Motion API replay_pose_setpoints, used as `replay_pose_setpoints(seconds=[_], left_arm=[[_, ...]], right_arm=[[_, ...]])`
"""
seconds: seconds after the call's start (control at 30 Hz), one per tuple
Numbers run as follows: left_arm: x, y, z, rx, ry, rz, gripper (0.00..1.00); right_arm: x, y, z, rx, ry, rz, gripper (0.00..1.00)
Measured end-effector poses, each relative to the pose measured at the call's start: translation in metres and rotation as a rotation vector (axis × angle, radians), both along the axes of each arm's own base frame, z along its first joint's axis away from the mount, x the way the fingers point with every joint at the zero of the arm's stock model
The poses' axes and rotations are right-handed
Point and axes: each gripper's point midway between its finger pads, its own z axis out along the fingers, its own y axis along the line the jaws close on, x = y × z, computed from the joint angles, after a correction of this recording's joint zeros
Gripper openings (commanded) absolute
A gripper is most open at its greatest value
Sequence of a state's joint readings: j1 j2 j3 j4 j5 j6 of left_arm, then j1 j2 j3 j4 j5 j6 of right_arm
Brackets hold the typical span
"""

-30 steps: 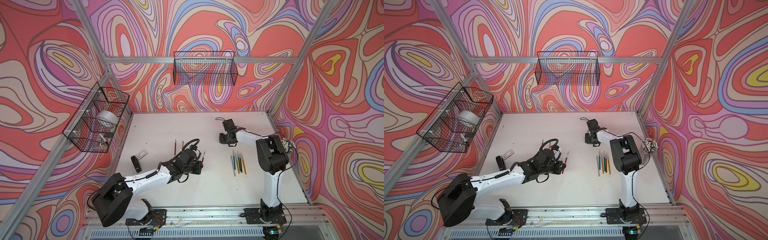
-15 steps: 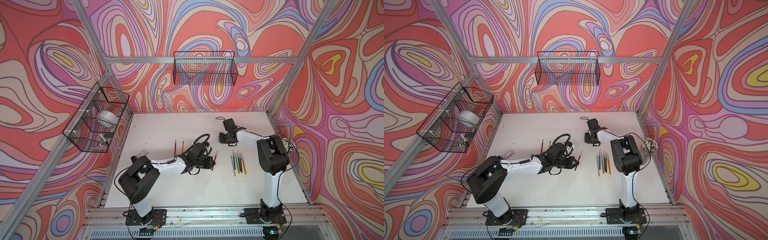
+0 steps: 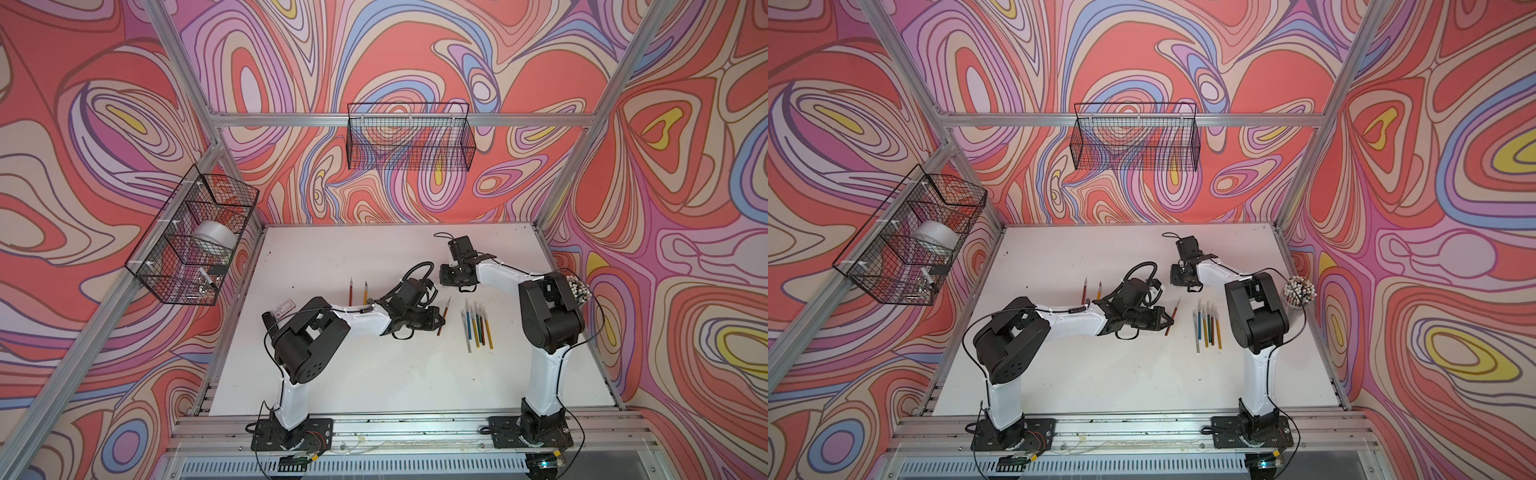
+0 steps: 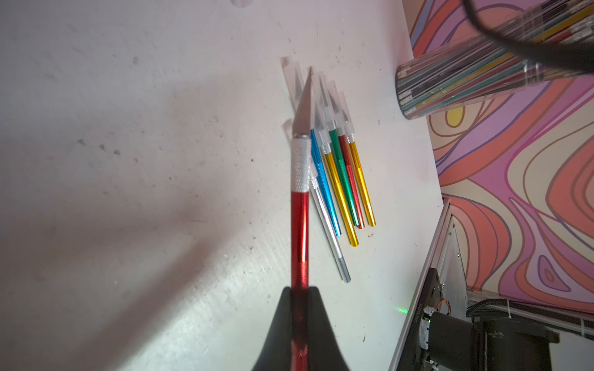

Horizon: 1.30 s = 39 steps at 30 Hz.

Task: Remove protective caps from carving knives
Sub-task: Place the protective sleeve at the center of the board.

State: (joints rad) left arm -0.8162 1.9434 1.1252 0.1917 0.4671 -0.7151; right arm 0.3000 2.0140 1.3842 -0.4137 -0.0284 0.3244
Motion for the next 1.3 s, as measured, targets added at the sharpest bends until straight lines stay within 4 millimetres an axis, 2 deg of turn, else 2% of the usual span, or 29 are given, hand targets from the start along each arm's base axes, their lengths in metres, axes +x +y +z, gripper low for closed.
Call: replay_pose_setpoints(seconds=[0.13, 0.4, 1.03, 1.3], left_arm=[[0.006, -0.007, -0.001, -0.006, 0.004, 0.002, 0.0], [0.021, -0.011, -0.016, 0.001, 0.029, 0.025, 0.0], [0.056, -0.013, -0.019, -0.019, 0.048, 0.074, 0.0], [0.06, -0.014, -0.031, -0.013, 0.087, 0.091, 0.0]], right_arm=[[-0.004, 0.0, -0.002, 0.002, 0.007, 0.002, 0.23], [-0.007, -0.001, 0.003, 0.006, 0.003, 0.001, 0.23], [-0.011, -0.002, 0.0, 0.003, 0.012, 0.001, 0.22], [-0.011, -0.002, -0.001, 0.001, 0.012, 0.002, 0.22]])
